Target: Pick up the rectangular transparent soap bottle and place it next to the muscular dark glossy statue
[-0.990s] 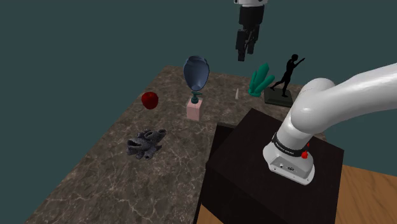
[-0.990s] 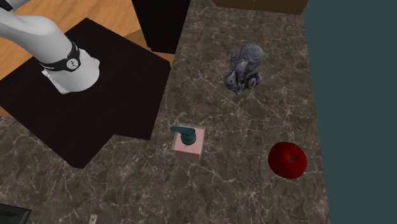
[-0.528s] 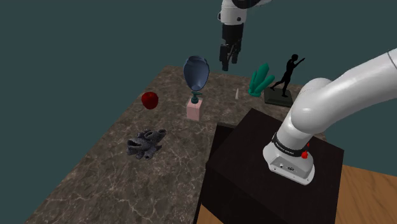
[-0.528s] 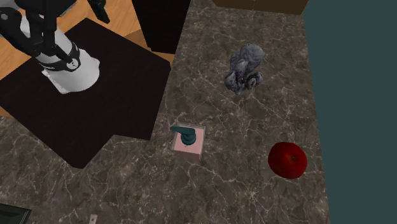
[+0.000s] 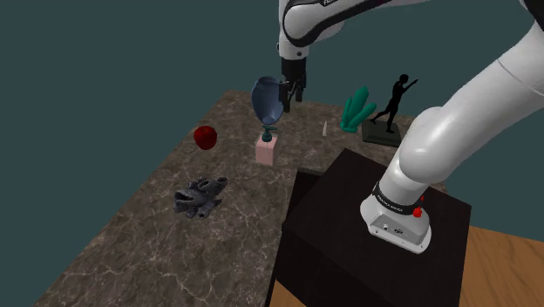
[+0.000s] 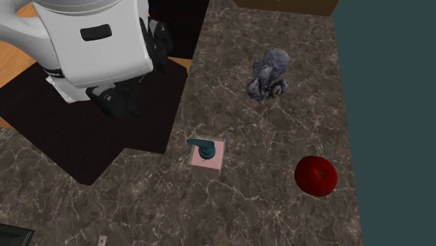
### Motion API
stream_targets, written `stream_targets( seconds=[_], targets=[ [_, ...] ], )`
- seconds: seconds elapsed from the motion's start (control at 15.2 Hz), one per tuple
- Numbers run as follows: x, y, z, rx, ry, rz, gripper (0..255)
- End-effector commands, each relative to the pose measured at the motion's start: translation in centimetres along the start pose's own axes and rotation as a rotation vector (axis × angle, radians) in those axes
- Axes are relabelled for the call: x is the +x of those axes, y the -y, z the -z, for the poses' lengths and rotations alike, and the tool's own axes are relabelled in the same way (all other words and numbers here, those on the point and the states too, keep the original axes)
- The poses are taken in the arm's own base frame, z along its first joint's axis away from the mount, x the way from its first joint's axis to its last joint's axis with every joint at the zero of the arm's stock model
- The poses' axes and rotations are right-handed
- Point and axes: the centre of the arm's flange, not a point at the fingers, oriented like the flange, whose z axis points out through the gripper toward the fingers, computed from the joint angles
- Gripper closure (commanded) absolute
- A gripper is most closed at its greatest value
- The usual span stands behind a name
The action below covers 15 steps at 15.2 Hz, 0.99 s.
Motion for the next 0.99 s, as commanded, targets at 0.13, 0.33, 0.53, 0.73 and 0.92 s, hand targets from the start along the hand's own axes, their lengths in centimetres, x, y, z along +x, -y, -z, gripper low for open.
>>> stream_targets(
  seconds=[0.13,0.33,0.53,0.73,0.92],
  targets=[
    [4.1,-0.5,-3.1,0.001,-0.006,0.015,0],
    [7.1,-0.9,-5.6,0.002,-0.009,0.025,0],
    [10.1,-1.2,-8.1,0.003,-0.011,0.036,0],
    [13.2,-1.5,-10.6,0.004,-0.014,0.047,0],
    [13.5,-1.5,-11.9,0.004,-0.015,0.048,0]
  ],
)
